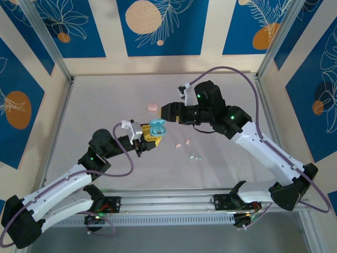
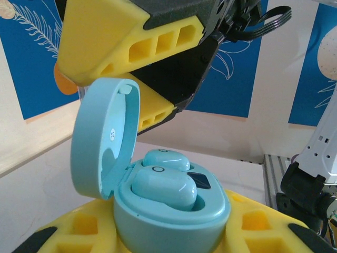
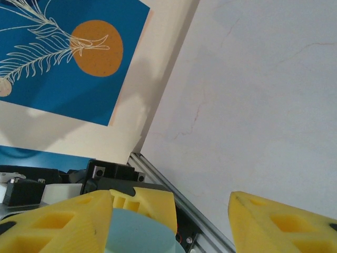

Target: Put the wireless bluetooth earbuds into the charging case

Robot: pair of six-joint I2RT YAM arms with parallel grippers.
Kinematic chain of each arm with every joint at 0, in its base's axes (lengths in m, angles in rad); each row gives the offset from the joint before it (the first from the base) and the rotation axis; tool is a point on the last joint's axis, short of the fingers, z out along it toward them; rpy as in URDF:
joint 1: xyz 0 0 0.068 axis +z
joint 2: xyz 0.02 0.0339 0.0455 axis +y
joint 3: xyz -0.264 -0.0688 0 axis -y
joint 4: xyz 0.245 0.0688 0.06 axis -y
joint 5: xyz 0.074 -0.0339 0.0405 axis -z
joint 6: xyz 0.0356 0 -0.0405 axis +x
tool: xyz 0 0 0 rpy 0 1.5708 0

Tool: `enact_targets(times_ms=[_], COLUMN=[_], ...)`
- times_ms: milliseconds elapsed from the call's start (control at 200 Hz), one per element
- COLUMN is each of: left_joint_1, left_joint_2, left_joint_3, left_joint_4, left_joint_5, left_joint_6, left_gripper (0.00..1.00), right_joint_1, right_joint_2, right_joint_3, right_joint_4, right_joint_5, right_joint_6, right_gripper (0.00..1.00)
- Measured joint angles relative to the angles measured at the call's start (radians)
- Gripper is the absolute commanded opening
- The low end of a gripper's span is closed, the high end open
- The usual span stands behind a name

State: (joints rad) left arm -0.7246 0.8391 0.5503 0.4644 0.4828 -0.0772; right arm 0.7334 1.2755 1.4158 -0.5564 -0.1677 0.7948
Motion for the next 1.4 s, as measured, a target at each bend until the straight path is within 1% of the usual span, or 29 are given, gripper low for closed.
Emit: enact_targets(times_ms=[200,290,385,460,585,755,905,1010,1271,1396], left_joint_1=[0.0,0.0,0.0,0.0,0.0,0.0,0.0,0.0,0.0,0.0], left_joint_2=[0.0,0.0,0.0,0.005,0.03,0.059,0.063,0.063,0.063,0.066], left_joint_3=[0.0,0.0,0.004,0.015,0.021,0.021,0.029,0.035,0.036,0.036], left_joint_4=[0.003,0.015,0.025,0.027,0.053,0.1,0.131,0.143,0.143,0.142], left_joint_5=[-0.001,-0.001,0.0,0.006,0.029,0.042,0.045,0.049,0.068,0.068], left_joint_6=[-0.004,-0.013,-0.022,-0.028,-0.054,-0.098,-0.109,-0.116,-0.116,-0.116], left_gripper=[0.26,0.26,0.27,0.28,0.28,0.28,0.28,0.28,0.28,0.29], right_joint_1=[0.009,0.009,0.004,-0.007,-0.04,-0.061,-0.061,-0.063,-0.068,-0.074], right_joint_2=[0.025,0.019,-0.005,-0.038,-0.09,-0.101,-0.101,-0.101,-0.099,-0.099], right_joint_3=[0.063,0.058,0.011,-0.051,-0.167,-0.265,-0.302,-0.309,-0.329,-0.336], right_joint_4=[-0.098,-0.121,-0.103,-0.068,0.059,0.241,0.36,0.417,0.487,0.502], right_joint_5=[-0.037,-0.058,-0.102,-0.153,-0.257,-0.4,-0.488,-0.515,-0.525,-0.526], right_joint_6=[-0.055,-0.069,-0.069,-0.047,0.03,0.137,0.206,0.24,0.286,0.299], right_gripper=[0.61,0.61,0.61,0.63,0.63,0.61,0.57,0.49,0.5,0.35])
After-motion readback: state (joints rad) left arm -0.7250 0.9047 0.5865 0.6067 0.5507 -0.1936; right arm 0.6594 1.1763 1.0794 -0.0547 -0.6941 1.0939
